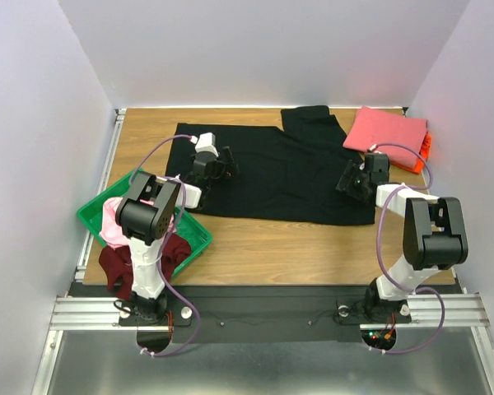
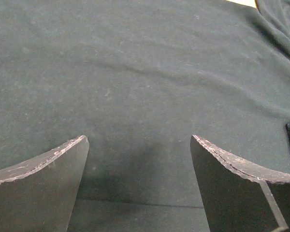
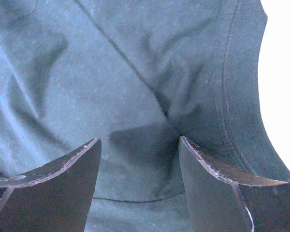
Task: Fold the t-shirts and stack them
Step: Fold the tshirt
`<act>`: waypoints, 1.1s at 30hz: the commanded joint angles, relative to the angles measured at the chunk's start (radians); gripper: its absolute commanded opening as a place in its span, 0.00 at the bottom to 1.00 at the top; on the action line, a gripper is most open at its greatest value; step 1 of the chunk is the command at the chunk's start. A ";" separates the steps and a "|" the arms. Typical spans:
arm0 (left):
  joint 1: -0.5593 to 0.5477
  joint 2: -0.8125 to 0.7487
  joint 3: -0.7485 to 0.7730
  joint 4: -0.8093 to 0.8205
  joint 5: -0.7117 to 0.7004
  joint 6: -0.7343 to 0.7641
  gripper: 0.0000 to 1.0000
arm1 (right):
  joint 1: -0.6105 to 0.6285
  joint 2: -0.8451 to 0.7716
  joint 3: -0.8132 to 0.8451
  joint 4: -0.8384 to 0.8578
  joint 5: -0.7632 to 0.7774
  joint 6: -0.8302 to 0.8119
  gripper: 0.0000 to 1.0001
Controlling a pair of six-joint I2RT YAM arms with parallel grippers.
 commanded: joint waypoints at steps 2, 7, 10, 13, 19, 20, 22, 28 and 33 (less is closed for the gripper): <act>0.023 -0.018 0.003 -0.024 0.020 -0.034 0.98 | 0.040 -0.053 -0.089 -0.046 0.036 0.029 0.71; 0.031 -0.036 -0.029 -0.021 0.054 -0.048 0.98 | 0.046 -0.148 -0.147 -0.081 0.038 0.034 0.72; 0.031 -0.082 -0.057 -0.016 0.062 -0.052 0.98 | 0.049 -0.211 -0.158 -0.104 0.027 0.028 0.73; 0.031 -0.160 -0.086 -0.022 0.063 -0.046 0.98 | 0.049 -0.252 -0.135 -0.151 0.033 0.011 0.74; 0.032 -0.314 -0.006 -0.146 -0.008 0.012 0.99 | 0.049 -0.349 -0.048 -0.185 0.026 -0.009 0.80; 0.035 -0.317 0.024 -0.163 -0.018 0.027 0.99 | 0.049 -0.350 -0.011 -0.185 0.026 -0.009 0.80; 0.069 -0.264 0.109 -0.214 -0.018 0.058 0.99 | 0.049 -0.341 0.029 -0.184 0.023 -0.008 0.81; 0.158 0.066 0.630 -0.541 0.008 0.109 0.98 | 0.049 -0.171 0.236 -0.153 0.020 -0.023 0.82; 0.198 0.290 0.978 -0.689 -0.053 0.126 0.98 | 0.049 0.036 0.388 -0.103 -0.028 -0.017 0.81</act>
